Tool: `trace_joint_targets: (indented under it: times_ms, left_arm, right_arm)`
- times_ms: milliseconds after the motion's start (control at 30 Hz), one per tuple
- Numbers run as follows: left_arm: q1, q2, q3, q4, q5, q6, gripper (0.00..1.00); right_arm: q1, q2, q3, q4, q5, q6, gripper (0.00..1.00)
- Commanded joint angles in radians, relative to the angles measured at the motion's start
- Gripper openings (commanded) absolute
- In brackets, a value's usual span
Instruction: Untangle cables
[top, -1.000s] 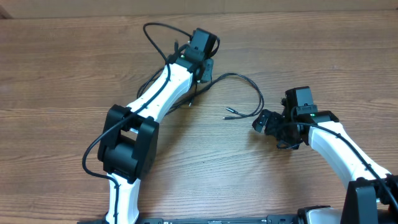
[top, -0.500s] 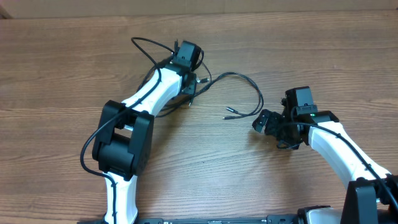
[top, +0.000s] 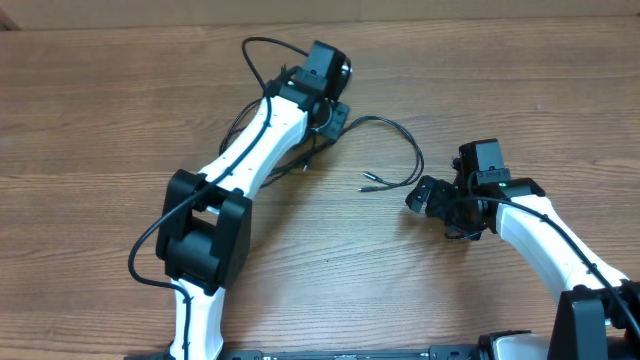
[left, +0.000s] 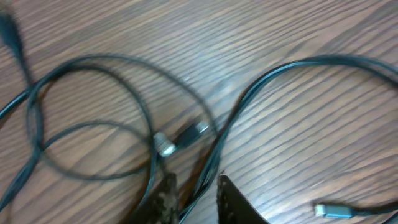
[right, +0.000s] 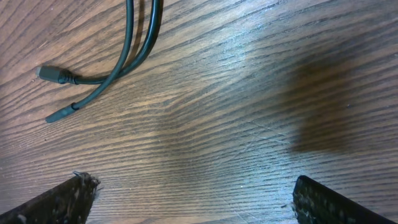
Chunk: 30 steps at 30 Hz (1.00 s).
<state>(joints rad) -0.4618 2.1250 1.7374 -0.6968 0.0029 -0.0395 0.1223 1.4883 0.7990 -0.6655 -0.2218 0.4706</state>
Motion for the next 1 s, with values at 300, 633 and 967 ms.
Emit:
trace_joint_targets:
  times_ms: [300,633,967]
  left_arm:
    - [0.002,0.002,-0.200,0.193,0.032,-0.014,0.27]
    - [-0.002,0.002,-0.317,0.198,0.032,-0.018,0.26]
    - [-0.002,0.002,-0.362,0.058,0.064,-0.047,0.27]
  right_arm:
    - [-0.003,-0.005,-0.008,0.006,-0.004,-0.004,1.00]
    - [-0.003,-0.005,-0.008,0.006,-0.004,-0.004,1.00]
    - [-0.003,-0.005,-0.008,0.006,-0.004,-0.004,1.00]
